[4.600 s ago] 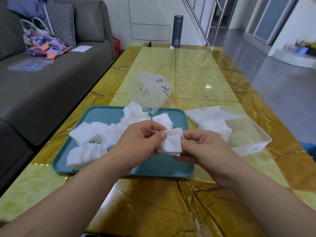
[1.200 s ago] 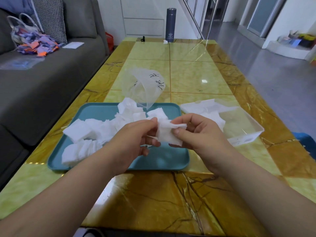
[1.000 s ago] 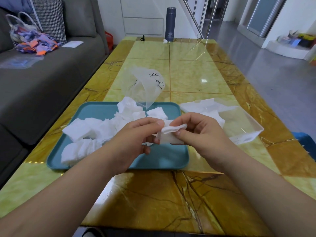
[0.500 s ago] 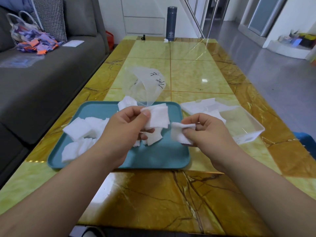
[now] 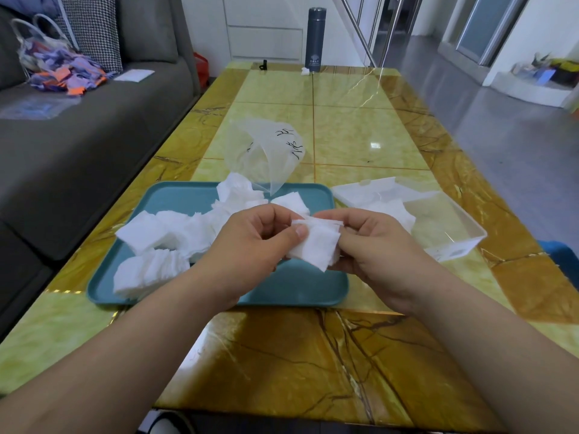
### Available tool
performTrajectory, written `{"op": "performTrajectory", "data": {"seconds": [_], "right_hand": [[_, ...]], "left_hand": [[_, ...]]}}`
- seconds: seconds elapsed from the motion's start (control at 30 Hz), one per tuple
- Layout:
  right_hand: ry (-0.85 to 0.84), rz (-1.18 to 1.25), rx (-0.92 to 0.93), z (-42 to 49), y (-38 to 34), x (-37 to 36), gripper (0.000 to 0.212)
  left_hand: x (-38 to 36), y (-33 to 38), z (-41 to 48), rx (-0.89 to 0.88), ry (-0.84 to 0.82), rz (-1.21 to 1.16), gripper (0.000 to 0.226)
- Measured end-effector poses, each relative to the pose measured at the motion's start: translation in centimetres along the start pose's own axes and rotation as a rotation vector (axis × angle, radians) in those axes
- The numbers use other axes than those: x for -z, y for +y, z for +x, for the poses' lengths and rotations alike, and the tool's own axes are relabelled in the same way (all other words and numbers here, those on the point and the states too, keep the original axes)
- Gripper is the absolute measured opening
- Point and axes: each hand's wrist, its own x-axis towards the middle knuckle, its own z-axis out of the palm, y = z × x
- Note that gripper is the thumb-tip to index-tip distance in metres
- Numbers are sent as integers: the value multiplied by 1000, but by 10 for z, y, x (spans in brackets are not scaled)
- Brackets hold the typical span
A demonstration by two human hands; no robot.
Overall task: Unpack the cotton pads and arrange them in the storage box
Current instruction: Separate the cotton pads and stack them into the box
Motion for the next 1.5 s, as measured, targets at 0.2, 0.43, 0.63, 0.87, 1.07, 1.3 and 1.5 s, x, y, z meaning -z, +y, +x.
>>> {"op": "performTrajectory", "data": {"seconds": [0.2, 0.43, 0.63, 0.87, 1.07, 1.3, 1.5], "right_hand": [[-82, 144, -56, -2, -7, -1, 29], [21, 146, -83, -4, -4, -5, 21], [63, 243, -119, -4, -7, -4, 23], [77, 271, -140, -4, -9, -6, 22], [200, 274, -149, 1, -5, 0, 20], [220, 205, -177, 0, -5, -3, 16], [128, 236, -145, -2, -6, -7, 21]], "left_hand": [[-2, 0, 0, -5, 72, 0, 4], [-3, -5, 2, -68, 175, 229, 11], [-1, -2, -3, -398, -45, 650, 41], [-10, -14, 4, -517, -3, 639, 8], [-4, -7, -1, -414, 12, 474, 8], [-4, 1, -2, -386, 380, 384, 6], [-16, -13, 2, -560, 167, 575, 6]]}}
